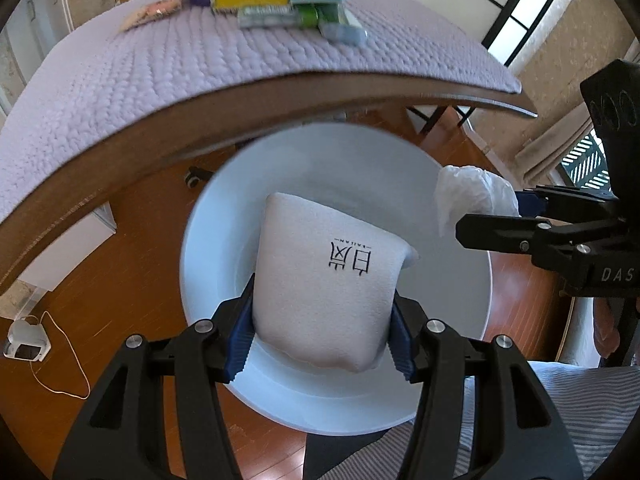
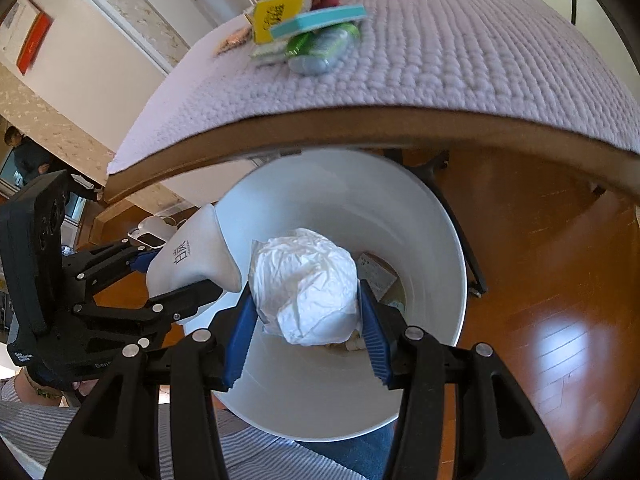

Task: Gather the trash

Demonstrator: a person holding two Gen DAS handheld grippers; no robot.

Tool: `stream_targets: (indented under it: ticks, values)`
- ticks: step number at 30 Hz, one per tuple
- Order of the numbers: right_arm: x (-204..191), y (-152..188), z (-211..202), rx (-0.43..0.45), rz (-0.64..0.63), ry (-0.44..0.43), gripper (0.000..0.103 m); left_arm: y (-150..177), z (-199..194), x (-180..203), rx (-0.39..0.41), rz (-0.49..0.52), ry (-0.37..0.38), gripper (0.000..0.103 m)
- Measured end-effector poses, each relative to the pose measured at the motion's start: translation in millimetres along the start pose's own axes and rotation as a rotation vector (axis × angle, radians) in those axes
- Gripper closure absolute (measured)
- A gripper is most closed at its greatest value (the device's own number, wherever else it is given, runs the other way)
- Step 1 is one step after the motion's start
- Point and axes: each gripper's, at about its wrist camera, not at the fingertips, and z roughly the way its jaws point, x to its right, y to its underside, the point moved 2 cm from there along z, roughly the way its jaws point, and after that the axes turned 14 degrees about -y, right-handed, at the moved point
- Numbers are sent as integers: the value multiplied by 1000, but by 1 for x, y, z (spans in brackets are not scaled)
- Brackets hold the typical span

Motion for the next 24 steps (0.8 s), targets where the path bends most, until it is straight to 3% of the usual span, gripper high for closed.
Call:
stream_targets:
  ticks: [2,3,4,5,20,24]
  values:
    - [3,4,4,-17,12,1,45,2,5,1,-23,10,16,40]
    - [4,5,4,-14,17,17,33,2,7,2,-30,14,18,36]
    - [5,7,2,6,23,32,25,2,7,2,-32,14,3,21]
    - [5,7,0,12,26,30,25,2,6,1,-21,7,-16,15]
    - [1,9,-22,31,2,65,25,6,-12,-19,-21,-36,-17,15]
    - [-7,-4,-44,97,-35,95,23,-8,-37,-30,48,-55,-14,15]
